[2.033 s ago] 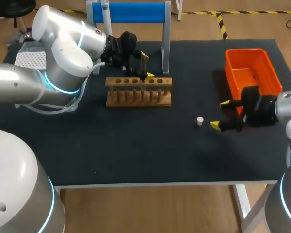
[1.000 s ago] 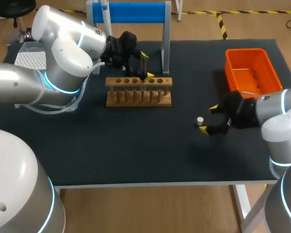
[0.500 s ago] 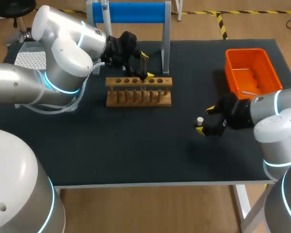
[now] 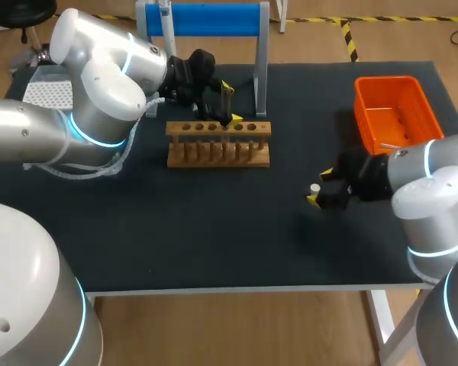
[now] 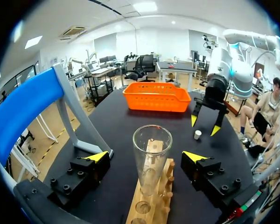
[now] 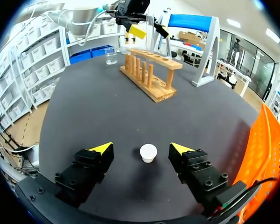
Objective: Invert the test tube, pick up the pipette, mount the tip to pipette, aspirate from beaker and dispense into the tube, eject the tip, return the pipette, and cap with the stopper.
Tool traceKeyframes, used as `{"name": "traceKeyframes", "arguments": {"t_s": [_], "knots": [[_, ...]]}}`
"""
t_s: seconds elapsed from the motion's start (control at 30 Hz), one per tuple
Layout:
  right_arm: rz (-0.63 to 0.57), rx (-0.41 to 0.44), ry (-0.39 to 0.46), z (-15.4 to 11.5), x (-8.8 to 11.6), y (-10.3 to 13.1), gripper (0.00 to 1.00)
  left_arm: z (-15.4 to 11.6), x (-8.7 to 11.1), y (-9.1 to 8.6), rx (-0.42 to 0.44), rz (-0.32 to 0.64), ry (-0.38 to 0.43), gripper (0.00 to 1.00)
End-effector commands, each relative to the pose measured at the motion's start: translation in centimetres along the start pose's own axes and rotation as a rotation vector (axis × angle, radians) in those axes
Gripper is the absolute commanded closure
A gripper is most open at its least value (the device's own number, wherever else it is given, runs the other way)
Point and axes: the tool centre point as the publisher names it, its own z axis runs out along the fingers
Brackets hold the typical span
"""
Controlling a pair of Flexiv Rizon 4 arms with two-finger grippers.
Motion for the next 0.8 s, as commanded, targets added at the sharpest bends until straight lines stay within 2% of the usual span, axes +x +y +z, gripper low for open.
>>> {"name": "traceKeyframes", "arguments": {"t_s": [0.03, 0.27, 0.33, 0.43, 0.8], "knots": [[0.000, 0.007, 0.000, 0.53, -0.13, 0.07, 0.24, 0.08, -0.09, -0.01, -0.001, -0.001, 0.002, 0.00], [0.006, 0.014, 0.002, 0.93, -0.33, 0.02, 0.25, 0.08, -0.09, -0.01, -0.001, -0.001, 0.002, 0.00], [0.008, 0.016, 0.002, 1.04, -0.41, -0.02, 0.33, 0.08, -0.09, -0.01, -0.001, -0.001, 0.002, 0.00], [0.011, 0.018, 0.001, 1.13, -0.48, -0.05, 0.37, 0.08, -0.09, -0.01, -0.001, -0.001, 0.002, 0.00], [0.015, 0.024, 0.003, 1.32, -0.61, -0.16, 0.44, 0.08, -0.09, -0.01, -0.001, -0.001, 0.002, 0.00]]}}
